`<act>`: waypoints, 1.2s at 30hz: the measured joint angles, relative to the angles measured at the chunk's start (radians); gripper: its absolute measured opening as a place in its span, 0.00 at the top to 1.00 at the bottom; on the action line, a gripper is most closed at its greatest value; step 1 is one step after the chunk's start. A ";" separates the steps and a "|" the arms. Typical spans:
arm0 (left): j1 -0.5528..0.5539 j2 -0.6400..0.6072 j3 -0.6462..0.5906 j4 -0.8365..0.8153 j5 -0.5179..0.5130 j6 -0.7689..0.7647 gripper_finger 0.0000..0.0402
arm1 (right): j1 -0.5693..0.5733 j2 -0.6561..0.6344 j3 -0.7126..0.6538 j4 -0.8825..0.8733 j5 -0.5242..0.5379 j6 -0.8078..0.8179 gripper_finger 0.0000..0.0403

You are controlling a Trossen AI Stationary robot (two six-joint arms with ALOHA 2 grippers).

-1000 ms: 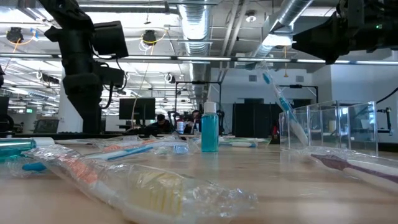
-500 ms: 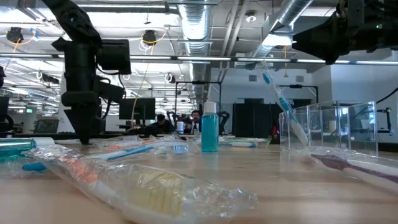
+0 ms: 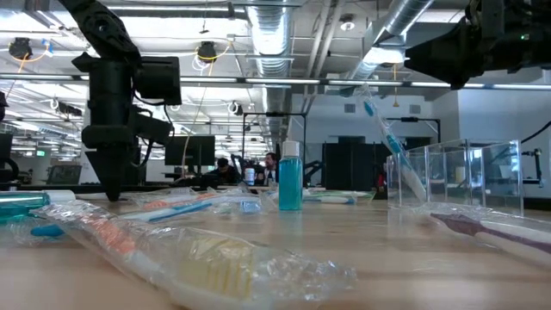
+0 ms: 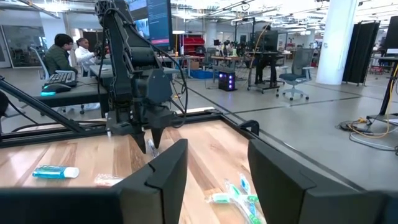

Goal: Pick & Place toothbrushing station
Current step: Put the top purple toothbrush into the the transparent organizer

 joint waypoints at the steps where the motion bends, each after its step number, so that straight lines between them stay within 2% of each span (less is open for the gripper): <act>1: -0.004 0.000 0.000 0.000 0.009 0.000 0.52 | 0.000 0.000 0.000 -0.001 0.000 0.000 0.60; 7: -0.063 0.000 0.000 0.000 0.041 -0.003 0.54 | 0.000 0.000 0.000 -0.003 0.000 0.000 0.61; 15: -0.145 0.000 0.000 -0.002 0.002 -0.015 0.65 | 0.000 0.000 0.000 -0.007 0.000 0.026 0.63; 20: -0.162 0.000 0.000 -0.009 -0.047 -0.036 0.75 | 0.000 0.000 0.000 -0.007 0.000 0.026 0.64; 27: -0.161 -0.004 0.005 -0.011 -0.067 -0.059 0.96 | 0.000 0.000 0.000 -0.010 0.000 0.026 0.65; 36: -0.161 -0.003 0.004 -0.013 -0.066 -0.123 0.99 | 0.000 0.000 0.000 -0.010 0.000 0.026 0.65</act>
